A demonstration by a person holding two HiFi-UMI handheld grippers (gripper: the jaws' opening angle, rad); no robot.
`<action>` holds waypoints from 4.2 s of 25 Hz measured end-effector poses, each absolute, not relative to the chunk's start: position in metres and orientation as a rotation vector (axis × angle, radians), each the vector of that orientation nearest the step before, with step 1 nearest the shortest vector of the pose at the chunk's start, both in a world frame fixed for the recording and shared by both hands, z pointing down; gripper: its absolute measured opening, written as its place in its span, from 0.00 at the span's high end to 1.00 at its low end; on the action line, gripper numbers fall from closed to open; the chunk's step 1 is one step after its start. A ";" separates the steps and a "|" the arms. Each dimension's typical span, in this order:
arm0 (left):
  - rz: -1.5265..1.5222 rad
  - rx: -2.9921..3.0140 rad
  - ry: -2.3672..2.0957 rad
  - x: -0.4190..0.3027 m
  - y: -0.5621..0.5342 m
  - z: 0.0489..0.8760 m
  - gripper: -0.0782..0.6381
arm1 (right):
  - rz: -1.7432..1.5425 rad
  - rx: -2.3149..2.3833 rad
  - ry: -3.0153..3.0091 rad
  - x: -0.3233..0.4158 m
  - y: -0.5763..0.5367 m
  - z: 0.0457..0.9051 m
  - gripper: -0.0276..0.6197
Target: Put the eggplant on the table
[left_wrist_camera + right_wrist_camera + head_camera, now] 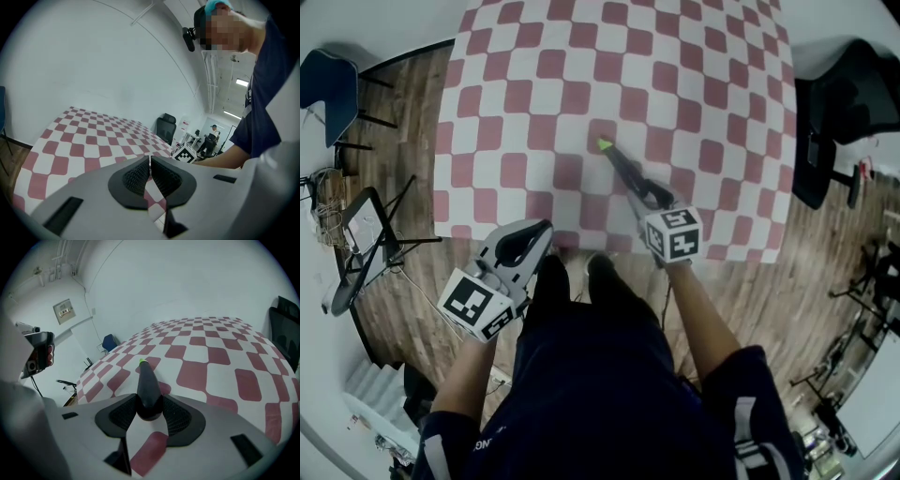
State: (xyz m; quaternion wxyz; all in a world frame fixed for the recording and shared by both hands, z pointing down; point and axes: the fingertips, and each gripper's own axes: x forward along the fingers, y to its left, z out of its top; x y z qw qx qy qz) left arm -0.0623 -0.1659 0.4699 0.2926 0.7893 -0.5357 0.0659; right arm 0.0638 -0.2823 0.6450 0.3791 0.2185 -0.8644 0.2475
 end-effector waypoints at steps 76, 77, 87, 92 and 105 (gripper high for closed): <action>0.088 2.495 -1.290 -0.074 -0.150 0.368 0.84 | 0.496 0.732 -2.718 0.043 -0.210 0.368 0.93; 0.087 2.495 -1.288 -0.073 -0.151 0.369 0.84 | 0.496 0.729 -2.718 0.043 -0.210 0.368 0.93; 0.088 2.479 -1.295 -0.071 -0.155 0.371 0.84 | 0.514 0.691 -2.707 0.040 -0.212 0.375 0.93; 0.087 2.476 -1.295 -0.070 -0.156 0.371 0.84 | 0.522 0.684 -2.699 0.040 -0.214 0.377 0.93; 0.089 2.479 -1.283 -0.063 -0.160 0.373 0.84 | 0.521 0.676 -2.685 0.043 -0.214 0.381 0.93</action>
